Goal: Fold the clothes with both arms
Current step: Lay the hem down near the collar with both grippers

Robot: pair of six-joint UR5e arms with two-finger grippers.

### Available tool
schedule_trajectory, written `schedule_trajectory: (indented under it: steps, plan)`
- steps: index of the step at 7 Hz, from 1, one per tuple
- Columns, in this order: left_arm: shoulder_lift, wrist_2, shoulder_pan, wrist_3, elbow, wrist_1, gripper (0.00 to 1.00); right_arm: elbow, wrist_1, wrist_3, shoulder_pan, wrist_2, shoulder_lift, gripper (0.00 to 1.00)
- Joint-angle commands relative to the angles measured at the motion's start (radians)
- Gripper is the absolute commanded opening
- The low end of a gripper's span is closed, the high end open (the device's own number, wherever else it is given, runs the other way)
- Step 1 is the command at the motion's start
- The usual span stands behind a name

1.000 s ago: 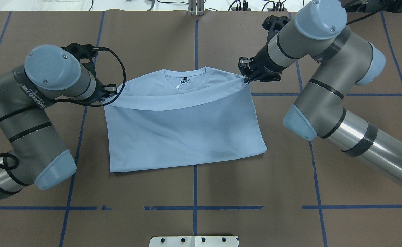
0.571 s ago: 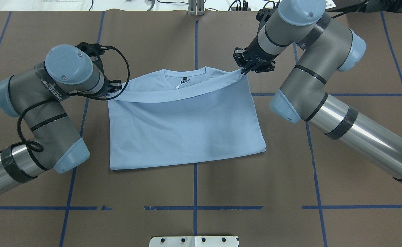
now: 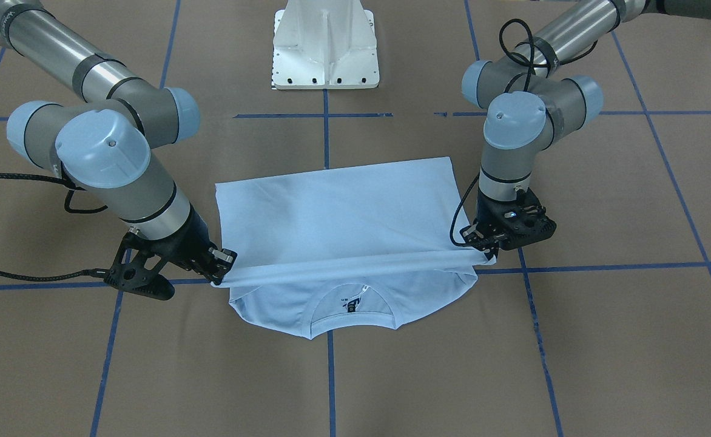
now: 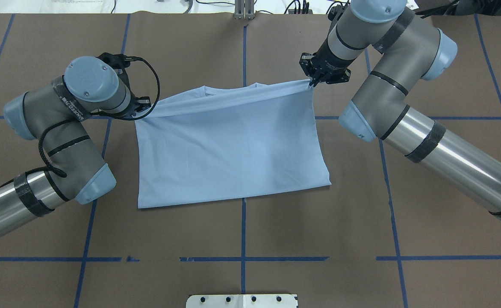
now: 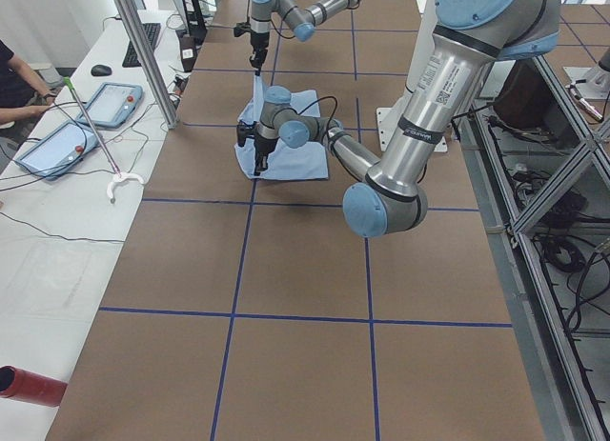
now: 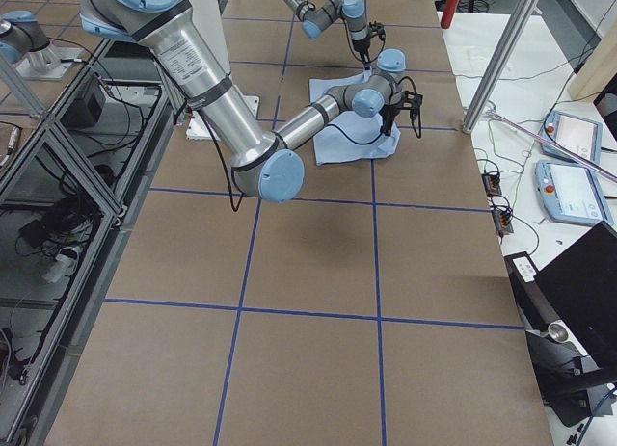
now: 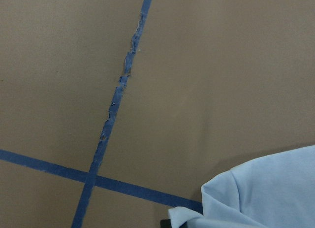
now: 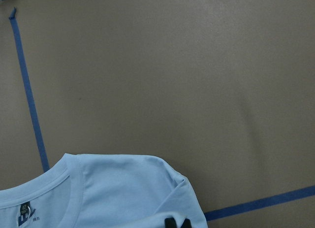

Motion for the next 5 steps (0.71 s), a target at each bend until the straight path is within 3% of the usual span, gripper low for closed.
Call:
schedule_trajectory:
  steps: [1, 5]
  plan:
    - [-0.021, 0.0, 0.0, -0.001, 0.002, 0.0, 0.0, -0.007, -0.001, 0.0, -0.004, 0.0, 0.019, 0.0]
    - [-0.024, -0.002, -0.011, -0.002, -0.006, -0.002, 0.0, -0.03, 0.0, -0.009, -0.043, -0.002, 0.023, 0.0]
